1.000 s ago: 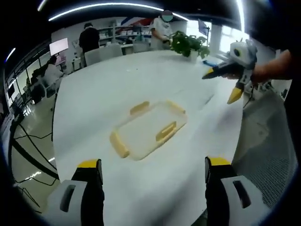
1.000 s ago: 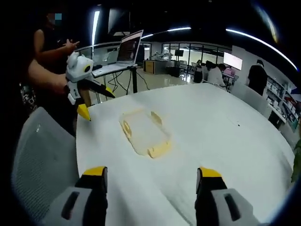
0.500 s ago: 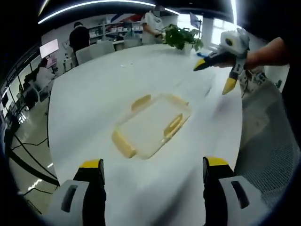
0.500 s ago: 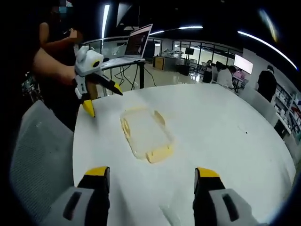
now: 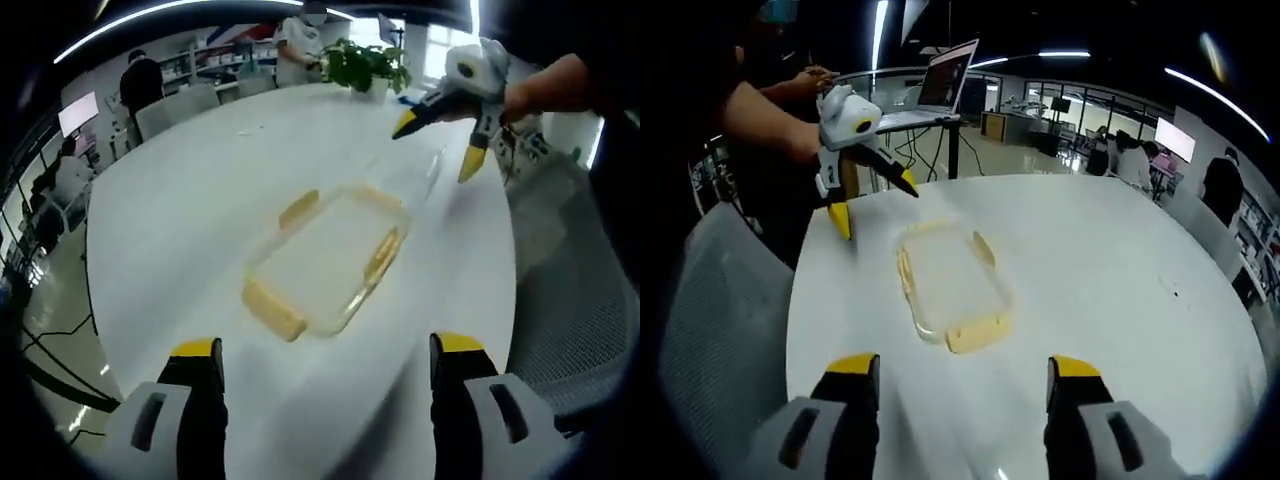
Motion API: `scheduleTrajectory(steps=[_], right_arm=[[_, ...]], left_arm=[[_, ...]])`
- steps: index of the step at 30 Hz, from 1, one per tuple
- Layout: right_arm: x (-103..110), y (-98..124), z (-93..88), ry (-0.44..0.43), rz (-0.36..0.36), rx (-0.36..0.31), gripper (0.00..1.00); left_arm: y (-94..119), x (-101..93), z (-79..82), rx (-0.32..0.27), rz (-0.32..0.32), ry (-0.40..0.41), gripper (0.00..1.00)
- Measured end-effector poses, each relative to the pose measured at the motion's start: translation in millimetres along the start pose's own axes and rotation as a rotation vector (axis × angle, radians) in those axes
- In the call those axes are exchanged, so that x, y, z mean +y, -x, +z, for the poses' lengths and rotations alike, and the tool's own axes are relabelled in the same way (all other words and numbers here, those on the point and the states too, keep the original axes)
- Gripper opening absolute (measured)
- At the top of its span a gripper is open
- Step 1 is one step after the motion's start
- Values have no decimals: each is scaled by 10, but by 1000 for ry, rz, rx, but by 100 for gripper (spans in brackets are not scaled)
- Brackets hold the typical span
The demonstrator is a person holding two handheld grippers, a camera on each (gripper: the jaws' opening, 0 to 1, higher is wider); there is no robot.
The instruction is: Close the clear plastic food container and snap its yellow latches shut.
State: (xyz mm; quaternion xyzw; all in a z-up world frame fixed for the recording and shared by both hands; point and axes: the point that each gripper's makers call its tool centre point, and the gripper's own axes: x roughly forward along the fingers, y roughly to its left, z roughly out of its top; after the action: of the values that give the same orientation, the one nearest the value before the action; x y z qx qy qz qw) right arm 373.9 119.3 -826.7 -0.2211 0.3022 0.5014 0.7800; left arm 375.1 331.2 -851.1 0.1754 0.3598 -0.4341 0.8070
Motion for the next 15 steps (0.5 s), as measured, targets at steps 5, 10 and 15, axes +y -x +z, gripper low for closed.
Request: scheduleTrajectory(steps=[5,10,15], right_arm=[[-24,-64,31,11,17,7,67],[-51,-123,40,27,36,19,67],[-84,-168,43,47,46,33,66]], left_arm=[[-34,56,-4,6,-20,-21,82],[-75,84,-21,23,-48,-49,82],[-124,120,-34,50,-74,-105,80]])
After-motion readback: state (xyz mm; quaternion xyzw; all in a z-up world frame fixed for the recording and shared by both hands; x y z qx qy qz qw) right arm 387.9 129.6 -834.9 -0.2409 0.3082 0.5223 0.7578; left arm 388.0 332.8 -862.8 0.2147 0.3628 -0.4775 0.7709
